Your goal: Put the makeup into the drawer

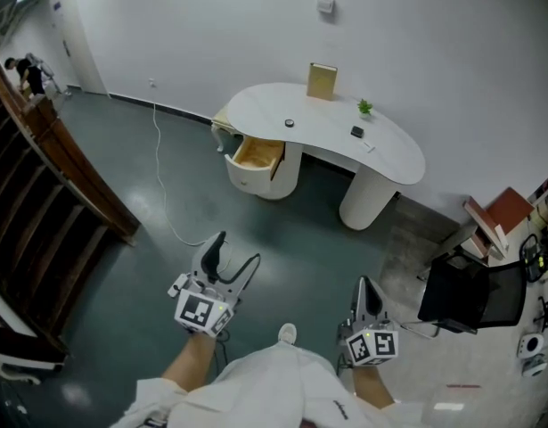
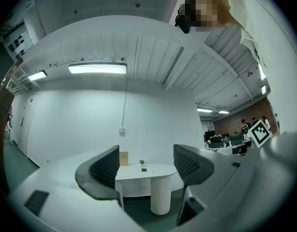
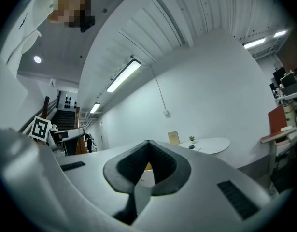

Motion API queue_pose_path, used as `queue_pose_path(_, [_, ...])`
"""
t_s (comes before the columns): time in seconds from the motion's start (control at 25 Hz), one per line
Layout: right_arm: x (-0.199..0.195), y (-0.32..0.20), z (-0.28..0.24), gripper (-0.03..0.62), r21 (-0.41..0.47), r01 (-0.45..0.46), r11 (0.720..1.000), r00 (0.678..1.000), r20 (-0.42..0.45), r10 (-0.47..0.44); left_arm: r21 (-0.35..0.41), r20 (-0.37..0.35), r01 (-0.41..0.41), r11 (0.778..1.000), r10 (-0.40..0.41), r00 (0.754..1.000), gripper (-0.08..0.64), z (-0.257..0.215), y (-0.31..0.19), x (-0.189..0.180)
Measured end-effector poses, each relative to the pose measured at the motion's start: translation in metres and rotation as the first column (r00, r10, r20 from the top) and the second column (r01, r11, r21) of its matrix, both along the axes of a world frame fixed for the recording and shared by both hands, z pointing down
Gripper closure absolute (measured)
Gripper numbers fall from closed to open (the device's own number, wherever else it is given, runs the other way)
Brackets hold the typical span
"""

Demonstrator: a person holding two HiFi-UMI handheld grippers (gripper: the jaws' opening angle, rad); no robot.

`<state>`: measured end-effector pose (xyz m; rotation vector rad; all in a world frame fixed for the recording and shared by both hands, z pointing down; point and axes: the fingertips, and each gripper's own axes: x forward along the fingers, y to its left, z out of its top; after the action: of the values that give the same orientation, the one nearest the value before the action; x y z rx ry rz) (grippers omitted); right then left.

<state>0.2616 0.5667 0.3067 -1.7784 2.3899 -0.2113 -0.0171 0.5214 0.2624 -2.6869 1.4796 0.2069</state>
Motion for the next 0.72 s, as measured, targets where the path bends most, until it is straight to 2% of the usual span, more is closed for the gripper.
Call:
queue_pose_path(0.32, [0.023,-0.079,-0.001,0.575,0.011,0.055,0.998,0.998,0.002,-0.055,0.009,0.011,0.013,1.0,-0.013,1.0,0.221,0.0,-0.069,0.036])
queue_pose_path(0.72, [0.021,-0.136,0.007,0.575,-0.019,0.093,0.995,0.996,-0.004,-0.093,-0.026,-0.008,0.033,0.999,-0.033,0.999,0.221,0.008,-0.125,0.043])
